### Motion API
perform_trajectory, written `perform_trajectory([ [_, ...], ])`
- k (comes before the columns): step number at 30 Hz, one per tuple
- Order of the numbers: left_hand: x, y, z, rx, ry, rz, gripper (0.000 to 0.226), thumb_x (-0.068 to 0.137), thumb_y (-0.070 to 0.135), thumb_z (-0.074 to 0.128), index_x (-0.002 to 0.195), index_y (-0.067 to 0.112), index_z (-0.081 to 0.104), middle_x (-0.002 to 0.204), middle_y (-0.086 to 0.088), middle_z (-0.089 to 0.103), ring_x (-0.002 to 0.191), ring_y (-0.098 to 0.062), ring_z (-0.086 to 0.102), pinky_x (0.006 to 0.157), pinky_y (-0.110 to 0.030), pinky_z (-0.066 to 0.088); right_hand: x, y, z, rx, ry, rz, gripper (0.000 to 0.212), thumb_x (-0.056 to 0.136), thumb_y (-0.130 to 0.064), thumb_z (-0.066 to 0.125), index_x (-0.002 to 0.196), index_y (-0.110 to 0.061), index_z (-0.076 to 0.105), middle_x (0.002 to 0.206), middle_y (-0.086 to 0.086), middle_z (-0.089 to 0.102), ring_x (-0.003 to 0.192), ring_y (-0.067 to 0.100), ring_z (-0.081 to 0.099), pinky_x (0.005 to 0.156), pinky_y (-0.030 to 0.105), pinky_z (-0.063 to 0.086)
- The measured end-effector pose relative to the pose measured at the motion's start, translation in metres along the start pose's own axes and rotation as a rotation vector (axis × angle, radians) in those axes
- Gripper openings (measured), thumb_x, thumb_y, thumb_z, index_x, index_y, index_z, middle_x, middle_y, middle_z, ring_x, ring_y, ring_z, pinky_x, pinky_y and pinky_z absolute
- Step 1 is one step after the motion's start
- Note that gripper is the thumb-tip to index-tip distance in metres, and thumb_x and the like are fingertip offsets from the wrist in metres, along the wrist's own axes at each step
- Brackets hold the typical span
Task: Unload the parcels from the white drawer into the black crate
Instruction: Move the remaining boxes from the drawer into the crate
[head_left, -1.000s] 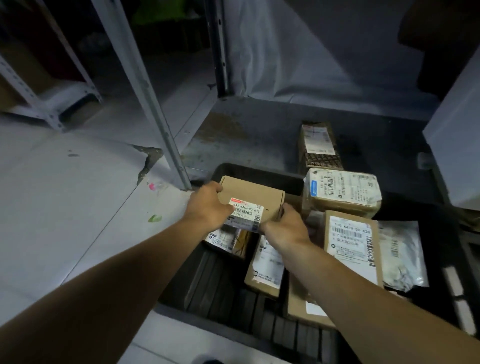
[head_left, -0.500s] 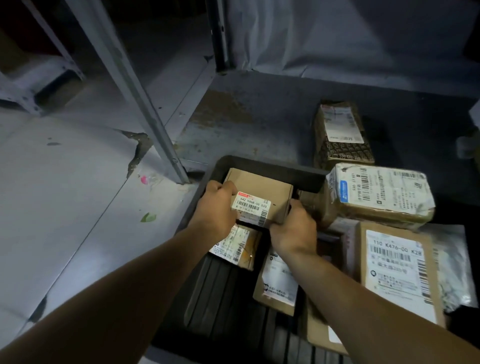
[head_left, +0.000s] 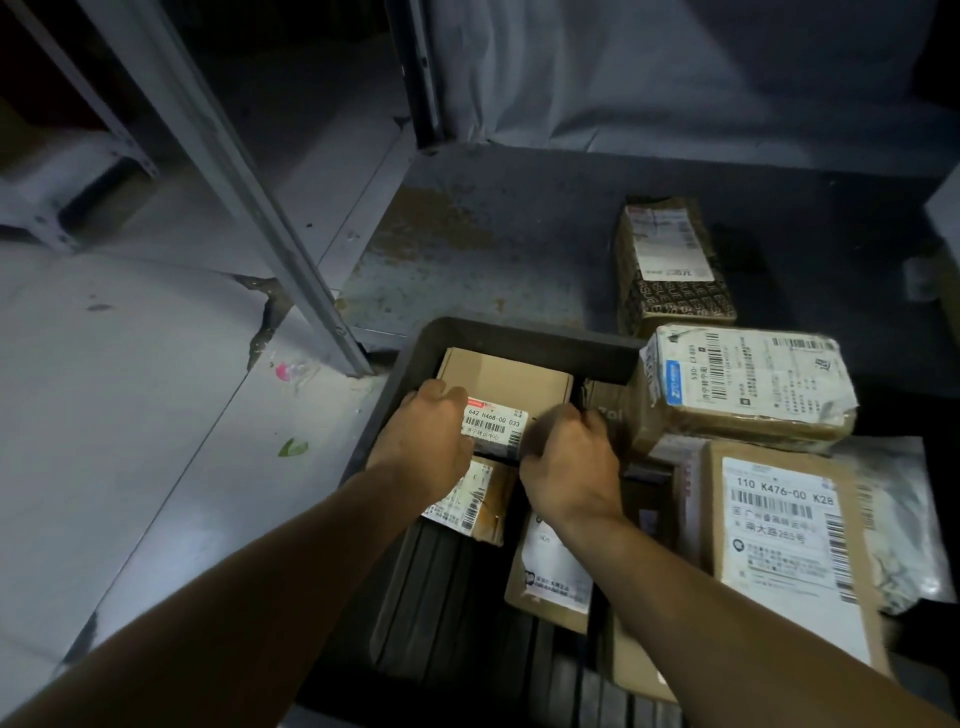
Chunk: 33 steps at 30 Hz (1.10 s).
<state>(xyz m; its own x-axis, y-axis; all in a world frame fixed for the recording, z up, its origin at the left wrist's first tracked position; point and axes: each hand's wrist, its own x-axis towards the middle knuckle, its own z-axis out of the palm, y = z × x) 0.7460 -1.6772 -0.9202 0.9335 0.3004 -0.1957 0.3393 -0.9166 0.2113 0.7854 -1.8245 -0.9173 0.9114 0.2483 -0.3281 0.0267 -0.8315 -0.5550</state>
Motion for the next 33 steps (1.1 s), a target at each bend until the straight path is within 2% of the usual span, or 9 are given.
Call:
perform_trajectory([
  [2,-0.005,-0.001,-0.013,0.031,0.030,0.035,0.040,0.096,0.025,0.061,0.134,0.014,0.053,0.136,-0.008,0.052,0.119,-0.025,0.054,0.098,-0.036,0.051,-0.006,-0.004,-0.007,-0.038,-0.016,-0.059,0.049,0.091,-0.018,0.068,0.136,-0.013,0.050,0.138,0.012,0.044,0.125,0.037,0.051,0.099,0.039,0.047],
  [4,-0.013,-0.001,-0.030,0.180,0.029,0.117,0.051,0.098,0.030,0.056,0.145,0.014,0.044,0.150,-0.011,0.044,0.138,-0.028,0.041,0.111,-0.039,0.043,-0.015,-0.006,-0.017,-0.143,-0.035,-0.176,0.058,0.093,-0.023,0.064,0.146,-0.018,0.042,0.145,0.012,0.038,0.134,0.036,0.041,0.105,0.039,0.043],
  [5,-0.018,0.000,-0.038,0.297,0.010,0.167,0.060,0.100,0.035,0.053,0.153,0.016,0.034,0.159,-0.012,0.033,0.149,-0.030,0.027,0.119,-0.043,0.033,-0.020,-0.008,-0.023,-0.210,-0.047,-0.247,0.064,0.094,-0.027,0.063,0.152,-0.020,0.036,0.151,0.012,0.032,0.139,0.036,0.034,0.110,0.040,0.039],
  [7,-0.031,0.000,-0.054,0.451,-0.033,0.208,0.079,0.100,0.050,0.047,0.161,0.018,0.009,0.170,-0.012,0.003,0.156,-0.033,-0.002,0.126,-0.051,0.013,-0.030,-0.011,-0.037,-0.348,-0.068,-0.374,0.077,0.096,-0.036,0.060,0.160,-0.023,0.021,0.164,0.015,0.015,0.151,0.036,0.014,0.121,0.044,0.027],
  [10,-0.046,0.006,-0.077,0.490,-0.060,0.164,0.095,0.096,0.066,0.043,0.160,0.023,-0.012,0.168,-0.012,-0.018,0.154,-0.033,-0.019,0.126,-0.056,0.003,-0.046,-0.014,-0.063,-0.473,-0.075,-0.444,0.088,0.097,-0.049,0.056,0.163,-0.030,0.001,0.170,0.012,-0.009,0.157,0.033,-0.011,0.126,0.051,0.005],
  [13,-0.059,0.020,-0.102,0.523,-0.053,0.169,0.098,0.094,0.072,0.038,0.159,0.024,-0.017,0.167,-0.011,-0.022,0.154,-0.033,-0.021,0.125,-0.057,0.001,-0.066,-0.014,-0.092,-0.531,-0.028,-0.482,0.090,0.097,-0.054,0.053,0.162,-0.033,-0.007,0.170,0.010,-0.013,0.157,0.032,-0.012,0.126,0.053,0.003],
  [20,-0.086,0.094,-0.162,0.568,0.049,0.247,0.096,0.093,0.075,0.034,0.159,0.028,-0.017,0.168,-0.009,-0.020,0.155,-0.031,-0.019,0.125,-0.057,0.005,-0.113,0.012,-0.184,-0.544,0.137,-0.446,0.088,0.098,-0.053,0.050,0.162,-0.032,-0.005,0.171,0.009,-0.008,0.157,0.031,-0.009,0.126,0.054,0.006],
  [26,-0.106,0.202,-0.194,0.504,0.158,0.396,0.091,0.095,0.074,0.032,0.161,0.029,-0.012,0.170,-0.006,-0.011,0.156,-0.028,-0.013,0.125,-0.053,0.005,-0.160,0.072,-0.281,-0.543,0.304,-0.313,0.087,0.098,-0.054,0.052,0.162,-0.033,-0.003,0.171,0.008,-0.005,0.157,0.031,-0.005,0.127,0.052,0.010],
  [33,-0.133,0.342,-0.197,0.456,0.247,0.631,0.088,0.096,0.072,0.033,0.162,0.029,-0.006,0.171,-0.006,-0.006,0.157,-0.027,-0.008,0.126,-0.050,0.007,-0.212,0.171,-0.368,-0.519,0.467,-0.094,0.083,0.096,-0.055,0.053,0.162,-0.032,0.006,0.171,0.009,0.006,0.157,0.033,0.004,0.125,0.052,0.018],
])
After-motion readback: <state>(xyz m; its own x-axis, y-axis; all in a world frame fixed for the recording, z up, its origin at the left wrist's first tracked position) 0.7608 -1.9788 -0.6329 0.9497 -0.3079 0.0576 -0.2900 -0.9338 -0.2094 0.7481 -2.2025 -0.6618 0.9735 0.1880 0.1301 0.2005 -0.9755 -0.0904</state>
